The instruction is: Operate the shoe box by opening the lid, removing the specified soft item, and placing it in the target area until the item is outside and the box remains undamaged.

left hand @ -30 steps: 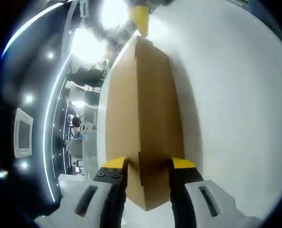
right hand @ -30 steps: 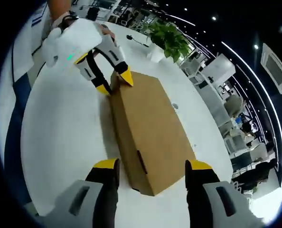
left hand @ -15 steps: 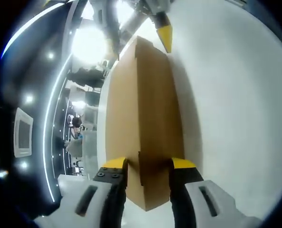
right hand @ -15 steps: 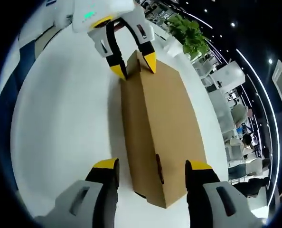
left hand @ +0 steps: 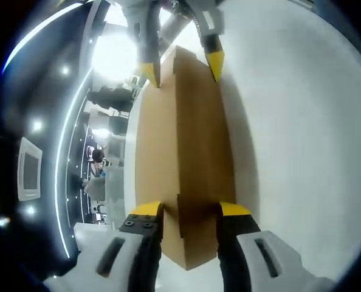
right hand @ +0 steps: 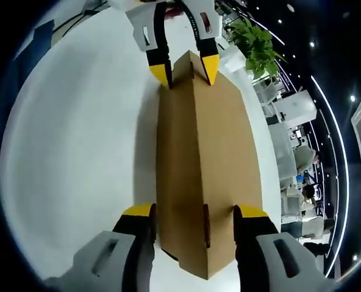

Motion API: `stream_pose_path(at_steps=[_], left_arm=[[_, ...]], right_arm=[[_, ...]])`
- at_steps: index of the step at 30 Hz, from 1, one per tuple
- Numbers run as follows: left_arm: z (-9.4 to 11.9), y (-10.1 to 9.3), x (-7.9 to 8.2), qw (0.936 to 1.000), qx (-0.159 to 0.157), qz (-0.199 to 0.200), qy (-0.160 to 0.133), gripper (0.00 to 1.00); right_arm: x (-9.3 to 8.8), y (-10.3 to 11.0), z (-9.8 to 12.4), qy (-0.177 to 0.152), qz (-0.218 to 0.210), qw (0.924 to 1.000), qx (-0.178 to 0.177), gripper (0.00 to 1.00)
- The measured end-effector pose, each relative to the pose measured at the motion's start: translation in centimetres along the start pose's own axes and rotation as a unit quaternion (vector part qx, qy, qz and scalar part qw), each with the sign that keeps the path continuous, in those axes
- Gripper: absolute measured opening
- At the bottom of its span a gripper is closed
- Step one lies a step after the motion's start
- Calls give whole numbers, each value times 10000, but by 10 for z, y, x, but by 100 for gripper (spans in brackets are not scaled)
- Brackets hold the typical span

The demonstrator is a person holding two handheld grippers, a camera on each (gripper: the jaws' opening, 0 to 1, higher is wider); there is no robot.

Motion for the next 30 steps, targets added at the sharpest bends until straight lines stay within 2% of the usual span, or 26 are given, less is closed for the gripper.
stream_pose_path(at_steps=[4,21,30], left_arm=[[0,0,0,10000,2,3,1,34],[-1,1,1,9998,90,118,96,34],[0,3,1,9998,70,180,45,33]], right_arm=[[-1,-2,-4,-8,198,9997,-144,42],[0,-4,-6,28,206,9995,-218,41],[1,-5,-2,30,272,9993,-271,38]])
Point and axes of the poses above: the point that each gripper's makers call its tool centre point, and the gripper's own axes: z roughly backward along the fingers, y roughly to its left, x roughly out of its top, the point moved 1 cm from there along z, roughly backward along the fingers, and after that the axes turned 9 degrees about y, right-handed, at the moved point
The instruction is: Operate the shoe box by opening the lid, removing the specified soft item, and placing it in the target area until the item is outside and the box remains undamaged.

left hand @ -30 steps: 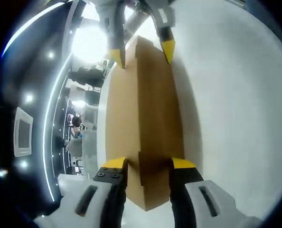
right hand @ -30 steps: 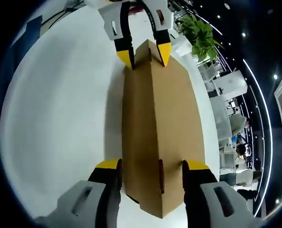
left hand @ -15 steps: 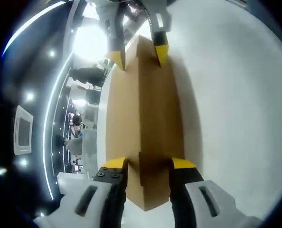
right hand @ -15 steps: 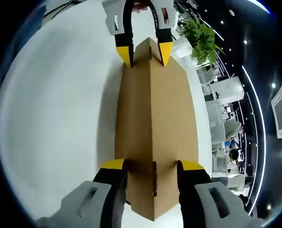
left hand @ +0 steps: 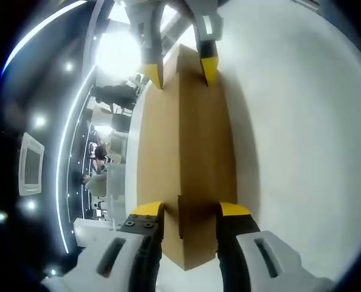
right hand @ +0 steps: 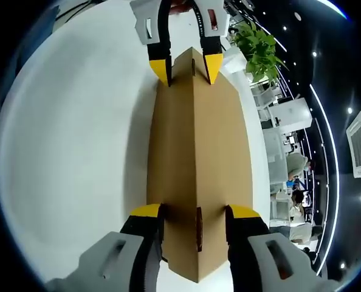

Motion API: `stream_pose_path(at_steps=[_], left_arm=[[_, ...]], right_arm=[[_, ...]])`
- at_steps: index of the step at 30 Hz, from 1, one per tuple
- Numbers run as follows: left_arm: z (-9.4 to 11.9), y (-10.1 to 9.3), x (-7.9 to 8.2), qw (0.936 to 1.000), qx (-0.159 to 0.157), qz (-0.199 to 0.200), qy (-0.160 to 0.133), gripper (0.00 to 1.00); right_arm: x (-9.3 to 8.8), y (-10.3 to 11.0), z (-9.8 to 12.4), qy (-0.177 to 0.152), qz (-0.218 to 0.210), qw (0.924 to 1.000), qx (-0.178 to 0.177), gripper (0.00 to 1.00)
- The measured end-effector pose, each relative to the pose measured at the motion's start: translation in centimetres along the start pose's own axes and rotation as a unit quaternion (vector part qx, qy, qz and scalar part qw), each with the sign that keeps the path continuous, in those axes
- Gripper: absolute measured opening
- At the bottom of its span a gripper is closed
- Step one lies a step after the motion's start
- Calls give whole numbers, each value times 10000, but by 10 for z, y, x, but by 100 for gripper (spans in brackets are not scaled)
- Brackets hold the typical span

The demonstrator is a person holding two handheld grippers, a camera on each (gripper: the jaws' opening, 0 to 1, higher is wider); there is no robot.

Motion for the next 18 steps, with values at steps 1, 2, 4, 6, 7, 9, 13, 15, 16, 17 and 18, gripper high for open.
stream_pose_path(at_steps=[1,2,4,6,7,9,13,15,16,17,18], left_arm=[[0,0,0,10000,0,16,1,33],[0,0,0,10000,0,32,5,33],[0,1,0,10000,13,56,23,33],[2,3,-1,10000,47,70,37,32],[2,5,-1,9999,68,81,46,32],[4,9,-2,9999,111,108,51,31],[7,13,-2,9997,157,167,28,30],[8,15,-2,9997,178,190,23,30],[8,16,-2,9996,192,201,19,30],[9,17,-1,9995,217,219,20,29],[11,19,-1,9995,237,226,16,29]], right_arm=[[0,0,1,-6,3,10000,-2,38],[0,-1,1,-23,7,10000,-6,38],[1,-1,2,-34,17,10000,-17,37],[1,-3,4,-40,-15,10000,-30,36],[2,-4,4,-43,-18,10000,-41,36],[3,-7,8,-74,-49,9999,-86,35],[4,-11,11,-102,-56,9998,-142,34],[4,-12,13,-106,-61,9998,-166,33],[4,-14,14,-108,-64,9998,-180,33],[4,-15,15,-97,-63,9997,-211,33],[4,-16,16,-86,-60,9997,-236,32]])
Point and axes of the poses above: the point that each gripper's makers call its tool centre point, and the gripper's own axes: z roughly backward along the fingers, y roughly to its left, x roughly out of its top, the point moved 1 cm from there along z, roughly backward along the fingers, and after that the axes turned 9 degrees about y, right-handed, at the moved point
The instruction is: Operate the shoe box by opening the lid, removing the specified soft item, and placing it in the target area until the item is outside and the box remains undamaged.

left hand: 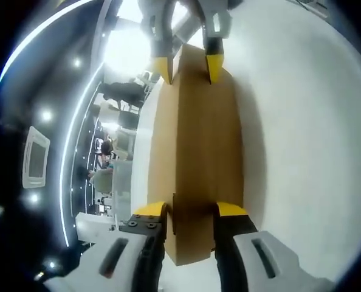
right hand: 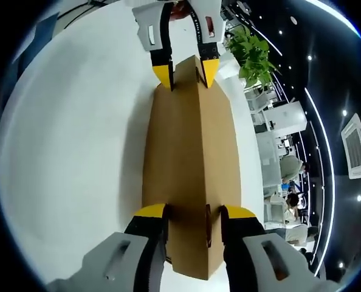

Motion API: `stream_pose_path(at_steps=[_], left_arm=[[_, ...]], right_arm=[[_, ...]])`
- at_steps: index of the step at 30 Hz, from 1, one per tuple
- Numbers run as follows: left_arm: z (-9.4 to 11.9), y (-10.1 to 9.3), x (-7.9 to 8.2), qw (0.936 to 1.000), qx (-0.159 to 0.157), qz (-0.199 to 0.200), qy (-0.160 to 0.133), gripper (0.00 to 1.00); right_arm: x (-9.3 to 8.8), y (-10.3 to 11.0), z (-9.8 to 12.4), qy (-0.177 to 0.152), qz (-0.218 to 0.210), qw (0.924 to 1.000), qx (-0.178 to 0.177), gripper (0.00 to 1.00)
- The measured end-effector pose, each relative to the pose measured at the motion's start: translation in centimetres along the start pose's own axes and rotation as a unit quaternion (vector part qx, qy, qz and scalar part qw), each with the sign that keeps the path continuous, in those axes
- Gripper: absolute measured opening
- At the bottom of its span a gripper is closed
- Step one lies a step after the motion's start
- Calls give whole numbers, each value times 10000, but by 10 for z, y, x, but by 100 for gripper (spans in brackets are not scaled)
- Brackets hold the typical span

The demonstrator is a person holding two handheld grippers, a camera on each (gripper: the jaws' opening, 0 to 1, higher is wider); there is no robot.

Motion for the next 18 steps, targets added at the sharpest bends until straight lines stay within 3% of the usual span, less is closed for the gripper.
stream_pose_path(at_steps=[18], left_arm=[[6,15,2,9997,142,213,3,28]], right_arm=[[1,-15,8,55,39,9997,-225,30]])
Point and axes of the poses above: the point that each gripper's makers call its tool centre point, and the gripper's own axes: z roughly backward along the fingers, y roughly to its left, x roughly out of its top, the point moved 1 cm from there along z, roughly backward along the fingers, and after that the axes turned 9 degrees about y, right-handed, at the moved point
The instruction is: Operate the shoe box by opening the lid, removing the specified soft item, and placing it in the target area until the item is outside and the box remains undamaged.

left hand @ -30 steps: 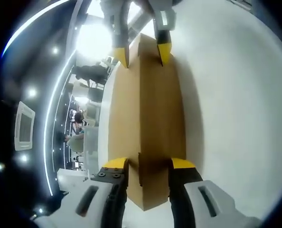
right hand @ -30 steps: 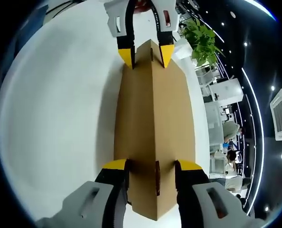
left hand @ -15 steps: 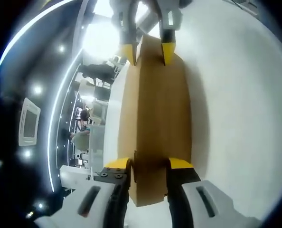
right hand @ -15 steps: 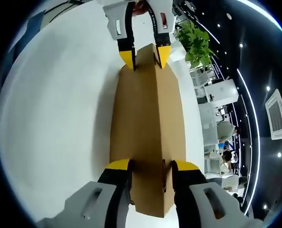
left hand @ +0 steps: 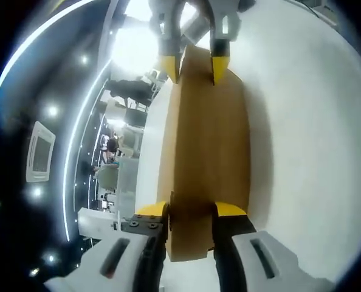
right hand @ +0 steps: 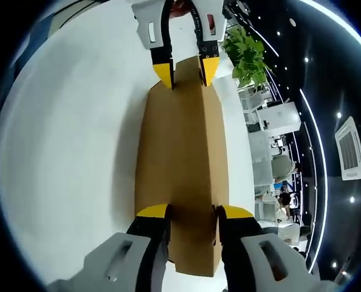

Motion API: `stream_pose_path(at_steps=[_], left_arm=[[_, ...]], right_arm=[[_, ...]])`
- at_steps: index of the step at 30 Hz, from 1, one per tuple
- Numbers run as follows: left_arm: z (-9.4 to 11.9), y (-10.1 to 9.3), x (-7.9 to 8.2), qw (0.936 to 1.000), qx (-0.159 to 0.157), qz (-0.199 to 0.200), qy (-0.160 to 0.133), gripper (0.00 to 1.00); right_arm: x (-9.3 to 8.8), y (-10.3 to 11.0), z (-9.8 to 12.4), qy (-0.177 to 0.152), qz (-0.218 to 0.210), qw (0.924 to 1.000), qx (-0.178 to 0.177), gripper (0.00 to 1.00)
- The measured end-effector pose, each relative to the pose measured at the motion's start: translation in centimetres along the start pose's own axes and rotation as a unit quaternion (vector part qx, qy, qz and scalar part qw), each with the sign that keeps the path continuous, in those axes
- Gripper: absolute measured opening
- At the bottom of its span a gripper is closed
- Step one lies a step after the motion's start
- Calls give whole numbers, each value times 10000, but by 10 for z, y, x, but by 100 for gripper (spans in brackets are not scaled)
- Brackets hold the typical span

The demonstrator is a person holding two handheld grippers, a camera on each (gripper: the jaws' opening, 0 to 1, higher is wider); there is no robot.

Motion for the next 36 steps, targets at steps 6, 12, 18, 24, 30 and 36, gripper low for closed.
stream_pose_path(at_steps=[6,12,18,24,30,36], left_arm=[[3,4,1,10000,38,37,-14,28],[6,12,3,9997,114,186,-69,29],[6,19,4,9998,146,143,-48,29],[7,23,5,9997,162,174,-85,29],[7,33,8,9993,229,279,-99,30],[5,42,13,9991,313,270,-132,31]], right_arm=[[1,-4,3,-23,-25,10000,-23,30],[0,-11,7,-55,-84,9999,-72,29],[1,-17,10,-81,-134,9998,-122,29],[2,-22,10,-76,-145,9997,-153,30],[4,-30,10,-91,-146,9996,-230,30],[6,-39,11,-119,-139,9994,-291,30]])
Point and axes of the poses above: the point that each gripper's makers call its tool centre point, and the gripper's own axes: z roughly backward along the fingers, y roughly to its left, x roughly out of its top, the point moved 1 cm from there along z, roughly backward along the fingers, and after that the axes turned 9 degrees about y, right-handed, at the moved point
